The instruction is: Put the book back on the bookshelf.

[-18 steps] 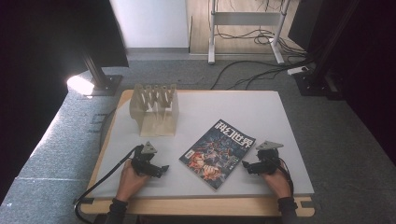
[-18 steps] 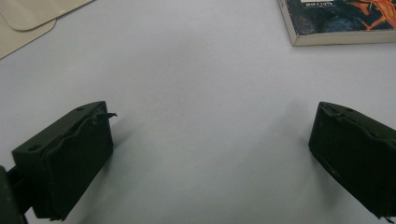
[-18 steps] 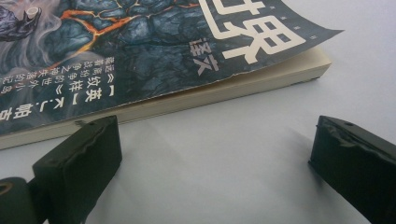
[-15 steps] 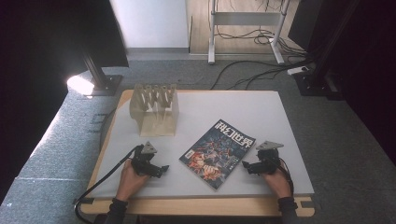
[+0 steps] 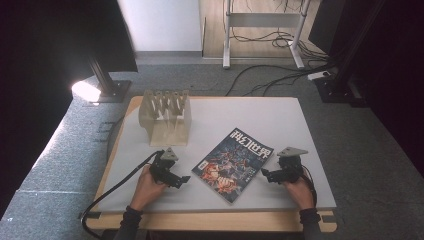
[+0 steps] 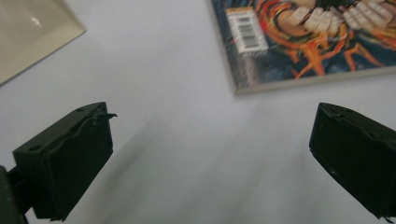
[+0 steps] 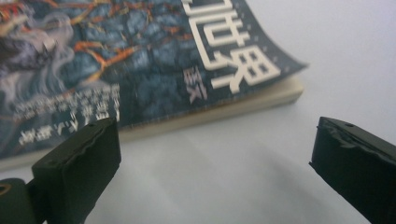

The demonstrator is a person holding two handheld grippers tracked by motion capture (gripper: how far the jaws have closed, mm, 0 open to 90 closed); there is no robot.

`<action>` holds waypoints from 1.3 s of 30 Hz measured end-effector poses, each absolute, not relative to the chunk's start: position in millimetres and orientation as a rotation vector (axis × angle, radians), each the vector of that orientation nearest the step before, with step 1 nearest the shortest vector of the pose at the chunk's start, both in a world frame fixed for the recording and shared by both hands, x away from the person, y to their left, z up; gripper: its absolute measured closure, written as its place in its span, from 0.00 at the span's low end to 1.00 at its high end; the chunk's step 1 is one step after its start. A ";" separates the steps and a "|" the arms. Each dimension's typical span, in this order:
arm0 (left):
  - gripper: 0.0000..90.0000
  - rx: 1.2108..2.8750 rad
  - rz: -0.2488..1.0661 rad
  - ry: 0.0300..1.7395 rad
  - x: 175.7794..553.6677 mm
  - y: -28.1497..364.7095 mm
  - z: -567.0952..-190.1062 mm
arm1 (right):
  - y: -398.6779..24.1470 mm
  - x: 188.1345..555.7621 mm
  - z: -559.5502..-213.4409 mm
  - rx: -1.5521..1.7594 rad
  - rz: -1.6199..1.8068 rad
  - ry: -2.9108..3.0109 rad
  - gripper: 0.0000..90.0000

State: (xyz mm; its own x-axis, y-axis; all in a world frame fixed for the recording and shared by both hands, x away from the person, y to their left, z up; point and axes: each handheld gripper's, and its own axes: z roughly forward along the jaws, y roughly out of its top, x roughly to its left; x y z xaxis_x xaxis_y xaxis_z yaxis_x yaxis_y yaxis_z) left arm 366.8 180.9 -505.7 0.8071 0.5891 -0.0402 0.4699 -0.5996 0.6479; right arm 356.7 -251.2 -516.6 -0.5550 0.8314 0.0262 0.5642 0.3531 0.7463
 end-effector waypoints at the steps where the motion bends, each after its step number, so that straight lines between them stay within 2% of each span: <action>1: 0.00 2.327 0.226 0.763 368.9 176.7 -504.4 | -249.4 358.4 -513.8 1.221 1.040 2.266 0.00; 14: 0.00 2.363 0.144 0.651 392.8 122.0 -500.1 | -227.8 398.6 -511.2 1.178 1.025 2.312 0.00; 23: 0.00 2.404 0.109 0.630 395.7 110.3 -519.2 | -222.9 422.4 -528.7 1.195 1.026 2.363 0.00; 27: 0.00 2.387 0.070 0.609 390.4 107.0 -521.6 | -223.2 421.7 -530.6 1.200 1.050 2.367 0.00; 39: 0.00 2.392 0.084 0.596 363.2 111.5 -522.0 | -222.6 402.0 -531.4 1.201 1.057 2.382 0.00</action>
